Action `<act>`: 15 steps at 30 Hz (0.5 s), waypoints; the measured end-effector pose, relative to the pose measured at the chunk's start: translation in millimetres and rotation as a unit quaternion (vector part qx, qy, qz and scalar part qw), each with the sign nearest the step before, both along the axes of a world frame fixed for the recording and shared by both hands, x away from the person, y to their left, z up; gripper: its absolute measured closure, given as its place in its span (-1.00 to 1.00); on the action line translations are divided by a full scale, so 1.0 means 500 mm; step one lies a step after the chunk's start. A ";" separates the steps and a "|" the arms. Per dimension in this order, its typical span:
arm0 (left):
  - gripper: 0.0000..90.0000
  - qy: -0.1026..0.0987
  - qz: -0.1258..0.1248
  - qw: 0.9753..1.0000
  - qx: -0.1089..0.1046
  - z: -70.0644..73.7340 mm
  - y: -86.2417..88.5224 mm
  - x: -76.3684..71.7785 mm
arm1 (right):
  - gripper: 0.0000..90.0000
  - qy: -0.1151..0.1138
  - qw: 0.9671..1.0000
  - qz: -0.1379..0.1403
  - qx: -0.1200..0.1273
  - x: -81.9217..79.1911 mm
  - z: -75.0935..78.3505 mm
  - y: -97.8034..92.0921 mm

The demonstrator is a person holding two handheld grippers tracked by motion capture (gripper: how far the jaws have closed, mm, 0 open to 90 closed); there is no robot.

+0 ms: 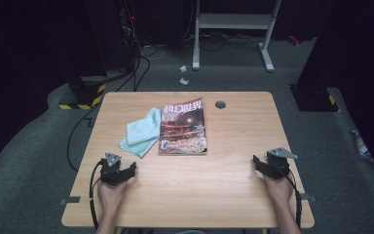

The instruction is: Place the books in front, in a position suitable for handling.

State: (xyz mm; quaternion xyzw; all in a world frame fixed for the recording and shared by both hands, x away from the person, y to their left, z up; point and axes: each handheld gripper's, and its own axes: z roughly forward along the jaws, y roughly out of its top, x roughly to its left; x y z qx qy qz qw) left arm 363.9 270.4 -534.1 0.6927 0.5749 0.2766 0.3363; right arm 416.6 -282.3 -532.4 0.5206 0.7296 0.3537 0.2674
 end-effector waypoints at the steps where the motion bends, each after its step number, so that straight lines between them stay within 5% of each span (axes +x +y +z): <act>1: -0.42 0.000 0.000 1.000 -0.001 0.000 0.000 0.000 | -0.15 0.000 1.000 0.000 0.000 0.000 0.000 0.000; 15: -0.40 0.001 0.001 1.000 0.006 0.001 0.000 -0.001 | -0.14 0.003 1.000 0.002 0.002 0.001 0.001 0.000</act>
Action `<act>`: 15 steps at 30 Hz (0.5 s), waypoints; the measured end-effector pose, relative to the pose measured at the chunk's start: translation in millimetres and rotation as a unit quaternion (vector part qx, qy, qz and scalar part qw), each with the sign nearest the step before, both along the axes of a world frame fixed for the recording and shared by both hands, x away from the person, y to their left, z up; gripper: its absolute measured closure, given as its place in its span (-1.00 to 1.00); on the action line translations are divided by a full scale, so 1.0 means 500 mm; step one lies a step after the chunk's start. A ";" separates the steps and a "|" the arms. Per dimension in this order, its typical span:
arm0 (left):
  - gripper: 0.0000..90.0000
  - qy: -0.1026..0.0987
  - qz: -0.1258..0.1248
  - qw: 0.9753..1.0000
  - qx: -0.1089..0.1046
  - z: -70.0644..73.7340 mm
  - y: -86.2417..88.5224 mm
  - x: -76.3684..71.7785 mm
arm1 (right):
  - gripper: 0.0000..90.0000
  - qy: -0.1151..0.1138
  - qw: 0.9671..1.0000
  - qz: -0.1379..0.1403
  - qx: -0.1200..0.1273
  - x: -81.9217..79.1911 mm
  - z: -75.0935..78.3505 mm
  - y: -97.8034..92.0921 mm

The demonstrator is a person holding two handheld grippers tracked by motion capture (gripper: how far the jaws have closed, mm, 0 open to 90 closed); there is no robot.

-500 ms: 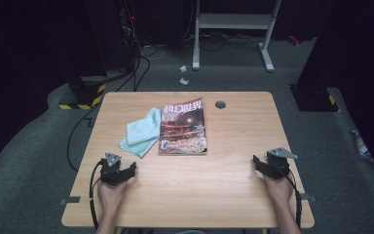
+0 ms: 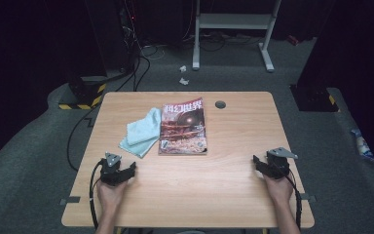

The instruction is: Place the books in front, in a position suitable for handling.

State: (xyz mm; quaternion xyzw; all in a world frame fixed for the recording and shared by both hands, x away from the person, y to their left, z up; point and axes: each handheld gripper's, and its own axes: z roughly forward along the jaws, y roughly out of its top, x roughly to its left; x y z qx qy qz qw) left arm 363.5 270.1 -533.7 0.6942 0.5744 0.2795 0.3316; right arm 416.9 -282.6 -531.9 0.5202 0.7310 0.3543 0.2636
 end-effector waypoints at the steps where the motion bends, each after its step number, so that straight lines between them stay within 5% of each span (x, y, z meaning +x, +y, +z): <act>1: -0.40 0.000 -0.001 1.000 -0.002 0.000 0.000 0.000 | -0.14 0.000 1.000 0.001 0.000 0.000 0.000 0.000; 8: -0.43 0.003 -0.003 1.000 -0.021 0.002 0.005 0.000 | -0.12 0.002 1.000 0.005 -0.001 0.001 0.001 -0.001; 15: -0.32 -0.001 -0.019 1.000 -0.017 0.006 -0.003 -0.007 | -0.07 0.001 1.000 0.015 -0.003 0.000 0.001 0.000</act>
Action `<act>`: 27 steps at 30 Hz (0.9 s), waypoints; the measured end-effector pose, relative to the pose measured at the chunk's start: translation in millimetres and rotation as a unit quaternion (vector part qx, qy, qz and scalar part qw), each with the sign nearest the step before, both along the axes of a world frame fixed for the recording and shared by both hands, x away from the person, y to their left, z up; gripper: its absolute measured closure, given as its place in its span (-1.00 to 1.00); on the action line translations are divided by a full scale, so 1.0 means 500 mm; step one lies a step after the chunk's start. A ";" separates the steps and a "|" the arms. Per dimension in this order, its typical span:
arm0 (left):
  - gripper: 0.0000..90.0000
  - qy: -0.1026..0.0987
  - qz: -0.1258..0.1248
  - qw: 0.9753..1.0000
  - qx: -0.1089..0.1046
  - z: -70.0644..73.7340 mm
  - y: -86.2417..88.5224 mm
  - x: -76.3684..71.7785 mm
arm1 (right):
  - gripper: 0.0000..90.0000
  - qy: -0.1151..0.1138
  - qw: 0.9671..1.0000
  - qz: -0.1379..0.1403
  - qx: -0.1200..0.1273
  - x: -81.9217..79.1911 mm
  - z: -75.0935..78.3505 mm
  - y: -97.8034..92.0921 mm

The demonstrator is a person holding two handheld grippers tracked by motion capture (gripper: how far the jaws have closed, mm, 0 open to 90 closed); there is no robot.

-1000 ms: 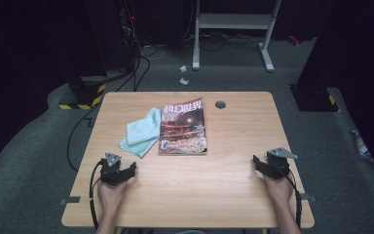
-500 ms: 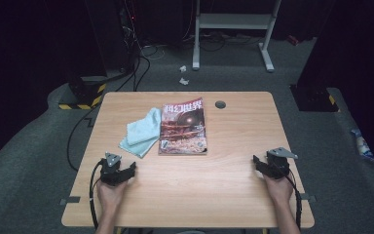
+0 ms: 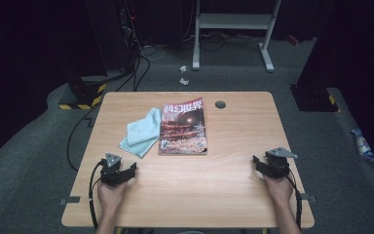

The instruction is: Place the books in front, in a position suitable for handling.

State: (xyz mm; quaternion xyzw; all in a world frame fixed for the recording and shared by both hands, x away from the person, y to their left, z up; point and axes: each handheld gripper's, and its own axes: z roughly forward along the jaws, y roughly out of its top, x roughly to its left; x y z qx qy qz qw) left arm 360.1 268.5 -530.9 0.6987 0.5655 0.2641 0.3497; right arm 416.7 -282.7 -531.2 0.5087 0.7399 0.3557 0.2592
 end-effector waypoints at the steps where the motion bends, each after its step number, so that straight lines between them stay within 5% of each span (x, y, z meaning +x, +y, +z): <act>1: -0.31 -0.002 -0.004 1.000 -0.005 0.002 -0.002 -0.002 | -0.06 0.000 1.000 0.003 -0.001 0.000 0.000 0.000; 19: -0.29 0.015 -0.074 0.996 -0.052 0.018 -0.094 0.006 | 0.04 0.009 1.000 0.019 -0.001 -0.008 0.005 0.001; 21: -0.29 0.010 -0.077 0.994 -0.072 0.021 -0.104 0.011 | 0.07 0.010 1.000 0.016 -0.002 -0.009 0.005 0.002; 27: -0.26 0.018 -0.098 0.994 -0.054 0.035 -0.142 0.030 | 0.24 0.018 1.000 0.018 -0.007 -0.010 0.011 0.006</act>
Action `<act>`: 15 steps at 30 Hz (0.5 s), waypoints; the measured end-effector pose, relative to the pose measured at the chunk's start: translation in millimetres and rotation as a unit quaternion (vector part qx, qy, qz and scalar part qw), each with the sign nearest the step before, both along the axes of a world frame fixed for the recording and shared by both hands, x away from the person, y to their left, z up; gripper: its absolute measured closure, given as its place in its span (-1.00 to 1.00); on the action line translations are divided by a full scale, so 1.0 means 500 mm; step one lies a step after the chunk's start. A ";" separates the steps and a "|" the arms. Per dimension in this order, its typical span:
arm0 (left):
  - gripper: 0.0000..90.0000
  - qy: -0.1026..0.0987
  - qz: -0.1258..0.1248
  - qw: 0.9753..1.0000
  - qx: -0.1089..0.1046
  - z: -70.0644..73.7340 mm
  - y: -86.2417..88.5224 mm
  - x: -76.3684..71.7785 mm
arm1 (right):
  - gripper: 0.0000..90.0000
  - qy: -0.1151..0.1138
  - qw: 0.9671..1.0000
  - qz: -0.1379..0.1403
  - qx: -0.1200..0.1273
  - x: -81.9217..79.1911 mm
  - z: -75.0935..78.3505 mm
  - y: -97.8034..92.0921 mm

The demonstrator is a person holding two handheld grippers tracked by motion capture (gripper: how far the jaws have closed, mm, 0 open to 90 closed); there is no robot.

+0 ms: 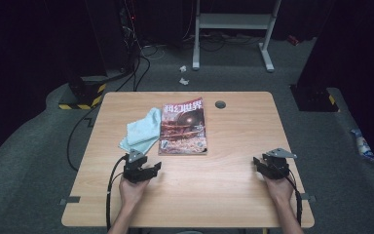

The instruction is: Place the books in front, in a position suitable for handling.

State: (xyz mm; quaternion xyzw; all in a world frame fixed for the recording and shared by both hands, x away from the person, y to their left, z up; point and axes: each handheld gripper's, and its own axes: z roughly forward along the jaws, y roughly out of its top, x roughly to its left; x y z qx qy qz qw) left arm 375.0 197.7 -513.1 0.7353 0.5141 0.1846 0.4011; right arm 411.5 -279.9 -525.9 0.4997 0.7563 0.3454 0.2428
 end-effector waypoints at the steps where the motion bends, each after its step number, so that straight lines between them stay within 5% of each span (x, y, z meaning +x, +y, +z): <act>1: -0.26 0.005 -0.003 1.000 0.001 0.001 -0.006 0.005 | 0.27 0.007 1.000 0.002 0.007 -0.001 0.003 0.002; 6: -0.23 0.005 0.007 1.000 -0.015 0.003 -0.024 0.026 | 0.32 0.013 0.998 0.016 0.061 -0.003 0.020 0.016; 11: -0.24 0.017 0.010 1.000 0.010 0.003 -0.039 0.051 | 0.33 0.019 0.996 0.049 0.068 0.011 0.039 0.055; 15: -0.23 0.013 0.019 1.000 -0.008 0.000 -0.037 0.062 | 0.33 0.027 0.995 0.078 0.059 0.028 0.043 0.102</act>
